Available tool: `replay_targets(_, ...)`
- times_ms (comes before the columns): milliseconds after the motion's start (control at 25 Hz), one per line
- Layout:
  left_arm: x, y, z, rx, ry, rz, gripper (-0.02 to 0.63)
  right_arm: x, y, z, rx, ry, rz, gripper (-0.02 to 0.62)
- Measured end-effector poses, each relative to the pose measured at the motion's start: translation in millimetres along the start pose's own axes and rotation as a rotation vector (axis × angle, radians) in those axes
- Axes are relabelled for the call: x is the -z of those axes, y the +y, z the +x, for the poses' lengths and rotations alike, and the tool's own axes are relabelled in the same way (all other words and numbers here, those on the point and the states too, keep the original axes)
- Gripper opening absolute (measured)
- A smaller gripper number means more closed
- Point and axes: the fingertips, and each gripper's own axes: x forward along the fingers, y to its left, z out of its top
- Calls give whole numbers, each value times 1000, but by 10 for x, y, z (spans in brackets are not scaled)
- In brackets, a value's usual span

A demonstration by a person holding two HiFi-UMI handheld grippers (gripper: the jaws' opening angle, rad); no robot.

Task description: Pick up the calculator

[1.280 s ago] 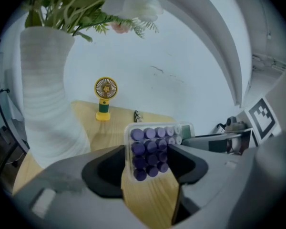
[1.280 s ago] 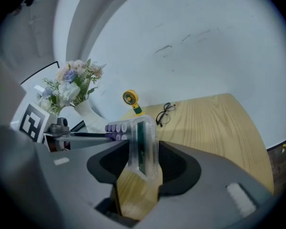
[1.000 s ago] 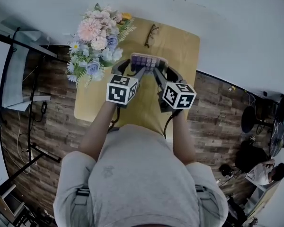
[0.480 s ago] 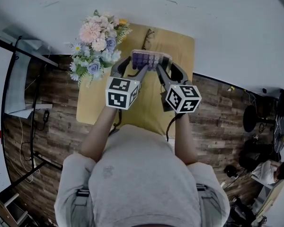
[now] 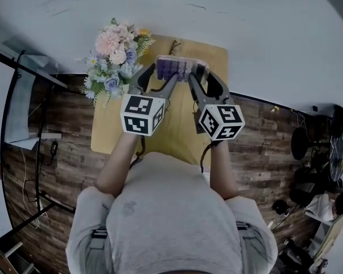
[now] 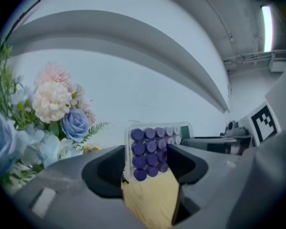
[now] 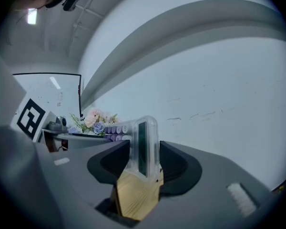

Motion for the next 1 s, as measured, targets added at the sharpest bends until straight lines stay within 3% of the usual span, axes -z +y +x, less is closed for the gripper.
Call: replay_targets(1000,-943,-325,-441,40,-248,138,281,-943,299,-438,6,-249,-151,189)
